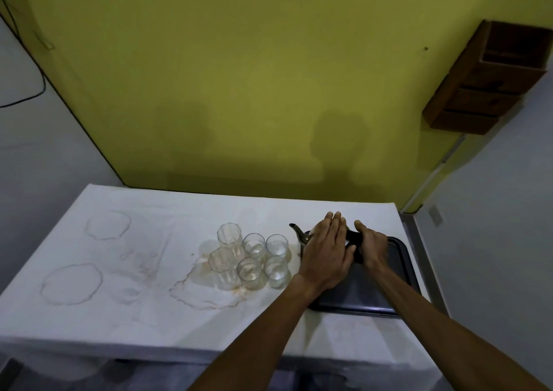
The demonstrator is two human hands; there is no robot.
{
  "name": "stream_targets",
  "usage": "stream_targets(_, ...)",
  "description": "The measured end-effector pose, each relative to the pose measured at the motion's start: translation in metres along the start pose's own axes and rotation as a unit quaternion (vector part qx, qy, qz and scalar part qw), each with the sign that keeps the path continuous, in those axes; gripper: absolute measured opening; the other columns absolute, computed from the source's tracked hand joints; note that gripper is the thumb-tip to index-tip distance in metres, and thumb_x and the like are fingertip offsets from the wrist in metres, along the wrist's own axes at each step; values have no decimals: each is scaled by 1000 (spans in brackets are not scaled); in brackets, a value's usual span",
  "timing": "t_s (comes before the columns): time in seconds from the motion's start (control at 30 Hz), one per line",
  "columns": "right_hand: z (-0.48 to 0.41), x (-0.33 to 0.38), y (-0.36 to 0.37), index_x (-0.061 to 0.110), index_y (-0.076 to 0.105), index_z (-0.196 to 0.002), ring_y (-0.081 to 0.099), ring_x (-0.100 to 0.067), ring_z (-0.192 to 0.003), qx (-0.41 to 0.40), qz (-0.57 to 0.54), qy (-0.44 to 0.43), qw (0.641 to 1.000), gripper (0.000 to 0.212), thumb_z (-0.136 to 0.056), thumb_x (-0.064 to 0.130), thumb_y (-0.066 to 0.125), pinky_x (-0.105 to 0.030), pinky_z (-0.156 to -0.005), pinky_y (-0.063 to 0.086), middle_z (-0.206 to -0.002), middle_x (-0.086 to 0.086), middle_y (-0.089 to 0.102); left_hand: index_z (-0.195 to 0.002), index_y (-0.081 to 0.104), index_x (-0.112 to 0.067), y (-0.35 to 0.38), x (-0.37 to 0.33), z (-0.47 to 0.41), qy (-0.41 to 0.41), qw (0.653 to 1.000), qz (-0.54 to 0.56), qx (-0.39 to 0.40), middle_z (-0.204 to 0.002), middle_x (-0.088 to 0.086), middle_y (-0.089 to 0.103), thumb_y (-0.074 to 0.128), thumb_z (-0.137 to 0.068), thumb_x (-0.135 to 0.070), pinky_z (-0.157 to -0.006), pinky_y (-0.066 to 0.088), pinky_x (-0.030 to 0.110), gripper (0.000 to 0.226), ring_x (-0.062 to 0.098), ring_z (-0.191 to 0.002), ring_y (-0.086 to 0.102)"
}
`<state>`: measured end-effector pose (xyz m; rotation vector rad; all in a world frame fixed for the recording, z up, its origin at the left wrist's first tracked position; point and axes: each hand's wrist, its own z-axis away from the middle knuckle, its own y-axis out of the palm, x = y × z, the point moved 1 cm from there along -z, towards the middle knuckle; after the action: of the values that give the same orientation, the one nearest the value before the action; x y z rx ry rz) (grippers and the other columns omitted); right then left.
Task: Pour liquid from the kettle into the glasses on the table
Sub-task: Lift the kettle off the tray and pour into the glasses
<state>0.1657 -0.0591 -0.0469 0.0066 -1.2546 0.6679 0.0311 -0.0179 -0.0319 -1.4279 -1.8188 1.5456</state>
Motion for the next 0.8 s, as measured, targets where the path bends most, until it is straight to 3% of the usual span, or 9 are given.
stream_targets(0.1, 1, 1, 1, 11, 66, -56, 64, -30, -69, 12, -5, -10, 1000, 39, -86, 37, 71, -48, -71, 53, -63, -11, 68, -148, 29, 0, -3, -3, 5, -23, 1000, -7, -5, -158, 19, 29, 31, -101, -37, -121, 22, 43, 60, 30, -149, 19)
stream_targets(0.23, 4, -3, 1, 15, 66, -49, 63, -28, -61, 23, 24, -51, 998, 45, -87, 37, 70, -37, -62, 48, -51, -1, 66, -147, 32, 1, 1, -11, 19, -57, 998, 8, -18, -158, 20, 29, 33, -100, -38, -122, 20, 43, 61, 31, -149, 19)
stream_targets(0.33, 9, -7, 1, 10, 70, -58, 63, -28, -65, 36, 69, -69, 995, 46, -89, 44, 66, -36, -65, 45, -60, -7, 69, -147, 32, 4, 4, -15, 31, -76, 997, 11, -18, -157, 22, 29, 34, -100, -37, -123, 16, 43, 62, 33, -149, 20)
stream_targets(0.57, 19, -17, -2, 16, 72, -64, 66, -20, -66, 38, 148, -103, 983, 47, -88, 54, 61, -32, -62, 44, -63, 2, 70, -146, 31, 7, 4, -19, 49, -104, 992, 75, -19, -156, 25, 27, 43, -100, -30, -122, 17, 48, 60, 35, -148, 20)
stream_targets(0.7, 19, -16, 0, 16, 77, -78, 68, -30, -81, 29, 191, -119, 974, 46, -90, 55, 58, -34, -71, 47, -83, -7, 76, -144, 32, 10, 4, -16, 52, -94, 992, 81, -9, -154, 28, 31, 46, -100, -26, -118, 25, 53, 59, 40, -145, 26)
stream_targets(0.8, 20, -14, -1, 14, 78, -82, 69, -33, -85, 21, 209, -122, 970, 49, -89, 57, 57, -34, -71, 46, -86, -11, 76, -144, 31, 11, 5, -13, 53, -86, 992, 88, -3, -153, 30, 30, 45, -100, -25, -118, 27, 53, 59, 40, -145, 26)
